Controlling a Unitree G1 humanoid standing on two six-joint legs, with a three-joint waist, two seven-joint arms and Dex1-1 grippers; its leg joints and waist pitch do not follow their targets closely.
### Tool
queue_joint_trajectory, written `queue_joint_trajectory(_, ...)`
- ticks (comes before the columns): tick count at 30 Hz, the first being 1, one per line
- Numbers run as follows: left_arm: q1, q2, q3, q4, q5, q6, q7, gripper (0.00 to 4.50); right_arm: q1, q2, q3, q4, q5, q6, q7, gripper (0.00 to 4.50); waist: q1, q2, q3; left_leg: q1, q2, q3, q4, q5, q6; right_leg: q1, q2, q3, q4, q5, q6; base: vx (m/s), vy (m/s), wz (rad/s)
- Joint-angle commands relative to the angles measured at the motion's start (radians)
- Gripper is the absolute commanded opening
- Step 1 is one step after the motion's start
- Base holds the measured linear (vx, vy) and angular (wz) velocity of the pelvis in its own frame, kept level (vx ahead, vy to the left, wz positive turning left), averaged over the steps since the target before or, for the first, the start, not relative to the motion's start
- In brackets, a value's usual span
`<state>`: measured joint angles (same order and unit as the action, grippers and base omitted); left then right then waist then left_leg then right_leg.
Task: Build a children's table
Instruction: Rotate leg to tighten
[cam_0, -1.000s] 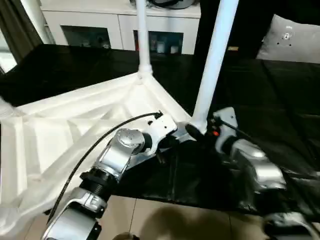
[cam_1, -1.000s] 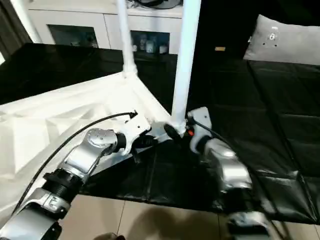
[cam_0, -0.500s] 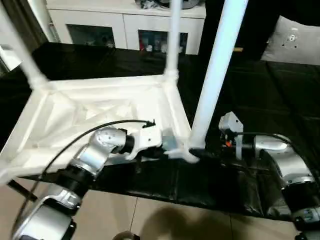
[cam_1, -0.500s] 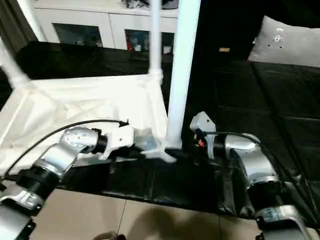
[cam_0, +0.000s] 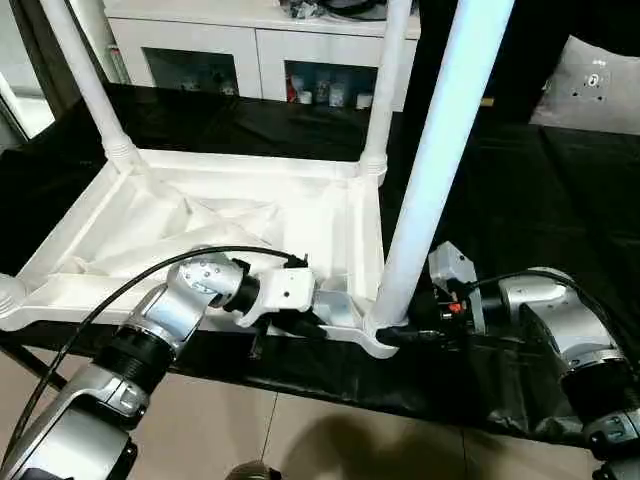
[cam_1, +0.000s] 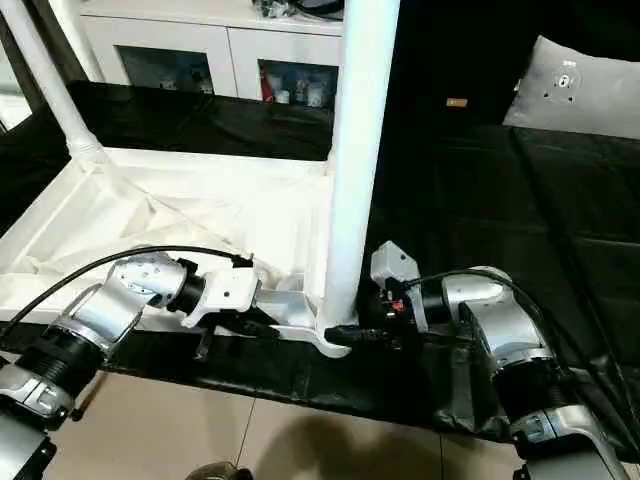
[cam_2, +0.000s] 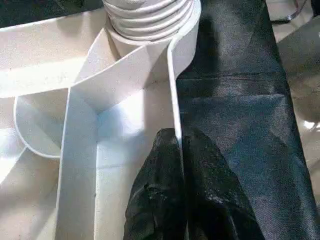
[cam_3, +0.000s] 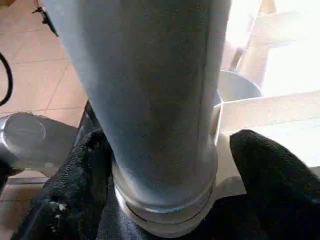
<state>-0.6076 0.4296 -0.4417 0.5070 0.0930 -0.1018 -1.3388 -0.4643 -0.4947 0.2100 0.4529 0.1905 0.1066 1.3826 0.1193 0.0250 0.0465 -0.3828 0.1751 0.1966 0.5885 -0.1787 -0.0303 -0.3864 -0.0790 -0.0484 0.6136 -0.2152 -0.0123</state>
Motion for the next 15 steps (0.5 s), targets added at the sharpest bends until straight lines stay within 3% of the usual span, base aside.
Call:
queue_joint_trajectory(1,0.016,0.002,-0.071,0.013,0.037,-0.025,-0.055,0.00,-0.007,-0.006,0.011,0.010,-0.006,-0.010,0.010,3.50,-0.002,-0.014,-0.063,0.022,0.065,-0.024,-0.062,-0.148,0.075,0.038,-0.076,0.039,-0.059,-0.046,-0.259,0.000,0.000,0.00)
queue_joint_trajectory(8,0.029,-0.004,-0.057,-0.002,0.009,0.004,-0.063,0.00,0.016,0.005,0.011,-0.012,0.008,0.010,0.010,2.96,-0.002,-0.014,-0.063,0.021,0.065,-0.024,-0.061,-0.140,0.080,0.039,-0.075,0.038,-0.057,-0.045,-0.258,0.000,0.000,0.00)
queue_joint_trajectory(13,0.054,-0.043,-0.005,-0.070,-0.053,0.135,-0.013,0.00,0.045,0.035,-0.002,-0.052,0.029,0.070,-0.042,2.73,-0.003,-0.013,-0.061,0.021,0.065,-0.024,-0.062,-0.131,0.086,0.038,-0.074,0.038,-0.055,-0.029,-0.268,0.000,0.000,0.00)
queue_joint_trajectory(15,0.058,-0.059,0.008,-0.084,-0.059,0.173,0.019,0.00,0.043,0.052,-0.010,-0.052,0.024,0.099,-0.091,2.69,-0.009,-0.012,-0.056,0.021,0.063,-0.025,-0.066,-0.160,0.077,0.035,-0.074,0.038,-0.063,-0.084,-0.261,0.000,0.000,0.00)
